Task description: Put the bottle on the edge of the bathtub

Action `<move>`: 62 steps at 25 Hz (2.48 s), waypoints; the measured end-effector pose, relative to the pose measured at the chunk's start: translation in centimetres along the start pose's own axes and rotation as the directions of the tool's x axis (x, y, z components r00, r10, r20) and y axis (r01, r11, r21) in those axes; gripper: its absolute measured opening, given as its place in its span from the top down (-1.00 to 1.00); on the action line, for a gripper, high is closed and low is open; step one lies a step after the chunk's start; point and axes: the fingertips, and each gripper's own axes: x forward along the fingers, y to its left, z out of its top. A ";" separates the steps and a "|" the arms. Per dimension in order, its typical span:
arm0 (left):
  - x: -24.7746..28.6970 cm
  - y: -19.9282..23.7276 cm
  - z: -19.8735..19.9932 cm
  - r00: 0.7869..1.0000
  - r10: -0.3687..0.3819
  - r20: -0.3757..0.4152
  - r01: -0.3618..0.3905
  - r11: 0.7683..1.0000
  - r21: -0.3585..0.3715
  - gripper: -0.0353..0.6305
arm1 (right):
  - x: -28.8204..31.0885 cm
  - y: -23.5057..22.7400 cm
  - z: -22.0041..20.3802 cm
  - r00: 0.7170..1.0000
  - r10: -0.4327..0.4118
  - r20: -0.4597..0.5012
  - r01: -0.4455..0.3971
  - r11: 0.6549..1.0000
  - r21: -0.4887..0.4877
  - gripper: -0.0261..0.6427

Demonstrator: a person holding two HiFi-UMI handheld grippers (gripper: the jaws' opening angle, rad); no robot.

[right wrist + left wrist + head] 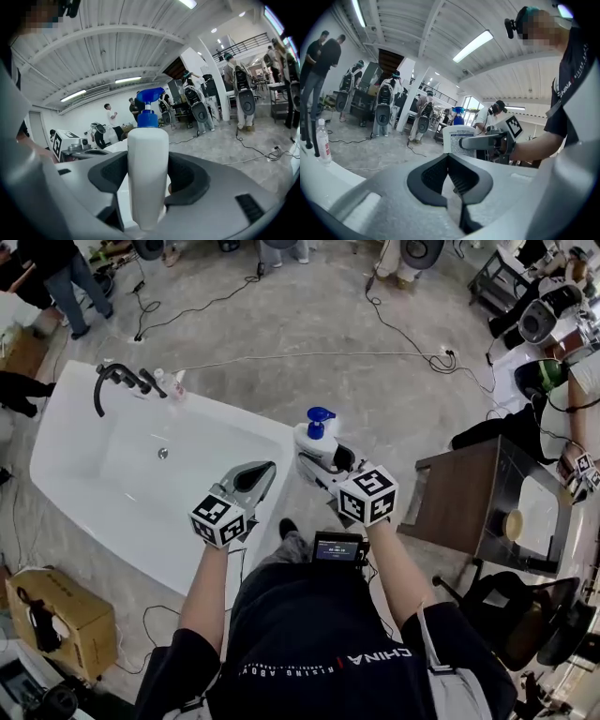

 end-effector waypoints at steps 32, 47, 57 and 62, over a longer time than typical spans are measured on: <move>5.2 20.8 -13.8 0.950 0.311 -0.025 -0.312 0.941 -0.135 0.87 | 29.2 -10.1 -13.4 0.972 0.179 -0.152 -0.208 0.958 -0.199 0.13; 4.2 23.0 -16.0 0.918 0.393 -0.057 -0.396 0.894 -0.211 0.87 | 31.7 -9.8 -15.0 0.949 0.252 -0.191 -0.303 0.900 -0.314 0.13; 4.8 22.6 -14.8 0.917 0.391 -0.073 -0.398 0.892 -0.213 0.87 | 31.2 -9.0 -16.0 0.934 0.243 -0.263 -0.339 0.837 -0.430 0.13; 4.3 22.5 -14.5 0.913 0.400 -0.087 -0.409 0.886 -0.221 0.87 | 31.2 -8.9 -15.9 0.930 0.242 -0.277 -0.346 0.830 -0.438 0.13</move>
